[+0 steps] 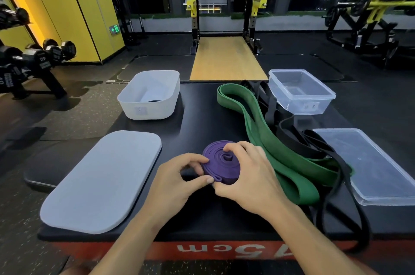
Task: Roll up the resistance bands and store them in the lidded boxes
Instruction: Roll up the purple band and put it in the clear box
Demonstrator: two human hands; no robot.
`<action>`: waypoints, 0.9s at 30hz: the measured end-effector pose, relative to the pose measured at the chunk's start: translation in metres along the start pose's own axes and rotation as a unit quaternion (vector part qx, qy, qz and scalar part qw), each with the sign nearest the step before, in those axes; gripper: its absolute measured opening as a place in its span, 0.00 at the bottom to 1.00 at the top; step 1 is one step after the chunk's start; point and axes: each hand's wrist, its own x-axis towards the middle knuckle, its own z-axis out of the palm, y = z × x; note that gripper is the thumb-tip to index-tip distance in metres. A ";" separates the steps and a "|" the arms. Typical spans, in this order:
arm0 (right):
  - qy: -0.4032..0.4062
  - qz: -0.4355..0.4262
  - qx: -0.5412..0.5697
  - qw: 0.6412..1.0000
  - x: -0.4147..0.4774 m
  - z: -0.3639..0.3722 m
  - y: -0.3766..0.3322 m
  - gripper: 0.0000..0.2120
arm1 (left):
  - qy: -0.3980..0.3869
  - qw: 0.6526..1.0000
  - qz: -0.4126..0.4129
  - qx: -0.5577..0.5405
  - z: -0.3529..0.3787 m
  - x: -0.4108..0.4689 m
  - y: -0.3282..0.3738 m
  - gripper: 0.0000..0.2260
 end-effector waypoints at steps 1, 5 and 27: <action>0.009 -0.001 -0.001 1.000 0.003 -0.005 0.000 0.39 | 0.007 1.000 0.010 -0.013 0.001 0.004 0.002 0.15; 0.034 -0.004 -0.003 0.999 0.024 -0.036 0.003 0.38 | 0.033 0.992 0.045 -0.114 0.016 0.026 0.017 0.17; 0.064 0.122 -0.032 0.990 0.164 -0.172 0.200 0.30 | -0.063 0.989 0.004 -0.137 0.199 0.255 0.061 0.12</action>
